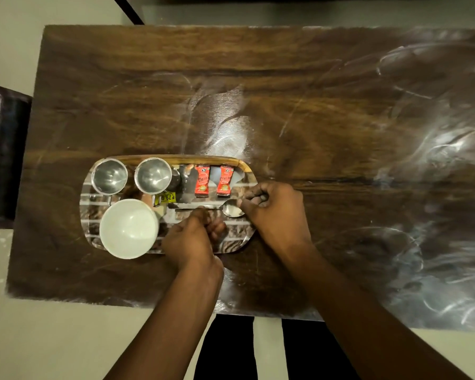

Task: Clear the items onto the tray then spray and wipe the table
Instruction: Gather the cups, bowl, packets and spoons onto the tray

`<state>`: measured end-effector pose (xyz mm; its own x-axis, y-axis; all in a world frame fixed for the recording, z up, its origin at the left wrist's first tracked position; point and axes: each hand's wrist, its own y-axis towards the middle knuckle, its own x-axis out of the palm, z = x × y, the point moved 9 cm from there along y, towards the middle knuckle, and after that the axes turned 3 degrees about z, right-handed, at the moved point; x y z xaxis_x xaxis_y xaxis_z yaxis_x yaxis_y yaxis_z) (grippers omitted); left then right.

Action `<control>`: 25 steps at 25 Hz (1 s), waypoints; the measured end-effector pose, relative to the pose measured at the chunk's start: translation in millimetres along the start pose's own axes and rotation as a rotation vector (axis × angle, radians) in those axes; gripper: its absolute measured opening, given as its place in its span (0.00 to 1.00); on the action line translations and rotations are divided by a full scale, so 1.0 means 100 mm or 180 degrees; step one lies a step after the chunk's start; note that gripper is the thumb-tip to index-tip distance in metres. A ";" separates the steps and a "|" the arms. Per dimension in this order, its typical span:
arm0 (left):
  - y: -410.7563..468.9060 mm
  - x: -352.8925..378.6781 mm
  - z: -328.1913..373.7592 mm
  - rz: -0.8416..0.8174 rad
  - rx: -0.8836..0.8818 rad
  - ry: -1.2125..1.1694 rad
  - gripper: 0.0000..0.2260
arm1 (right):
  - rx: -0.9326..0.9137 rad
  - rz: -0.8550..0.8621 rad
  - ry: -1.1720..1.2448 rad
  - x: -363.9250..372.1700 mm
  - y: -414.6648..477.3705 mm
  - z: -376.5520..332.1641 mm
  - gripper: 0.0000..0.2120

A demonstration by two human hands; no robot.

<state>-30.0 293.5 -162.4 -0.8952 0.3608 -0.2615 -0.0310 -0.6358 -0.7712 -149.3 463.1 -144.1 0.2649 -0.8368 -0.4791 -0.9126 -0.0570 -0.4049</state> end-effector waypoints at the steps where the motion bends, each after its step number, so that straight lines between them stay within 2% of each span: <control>1: -0.10 0.04 -0.02 -0.0025 0.0088 0.0098 0.08 | 0.0002 0.0020 0.0094 -0.09 0.01 0.00 0.04; 4: -0.38 0.31 -0.06 -0.0217 0.0265 0.0230 0.11 | 0.0199 0.0171 0.0245 -0.49 0.09 0.17 0.07; 8: -0.88 1.23 -0.22 -0.0901 0.0341 0.0569 0.08 | 0.0656 0.0565 0.0501 -1.42 0.32 0.77 0.13; 13: -1.55 2.55 -0.65 -0.1753 0.0465 0.1120 0.08 | 0.1206 0.1088 0.1166 -2.66 0.52 1.57 0.08; 17: -1.96 3.37 -1.00 -0.2043 0.0662 0.1523 0.07 | 0.1504 0.1559 0.1647 -3.41 0.64 2.10 0.11; 21: -2.28 3.87 -1.25 -0.2248 0.0764 0.1794 0.05 | 0.1486 0.1973 0.2298 -3.93 0.80 2.30 0.10; 25: -2.48 4.14 -1.46 -0.2425 0.0811 0.2016 0.06 | 0.1506 0.2190 0.2592 -4.19 1.07 2.48 0.18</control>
<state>-328.0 700.4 -164.0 -0.2009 0.9772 -0.0690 -0.6534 -0.1861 -0.7338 -280.8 942.3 -180.1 -0.6758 -0.7240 -0.1386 -0.5329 0.6098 -0.5866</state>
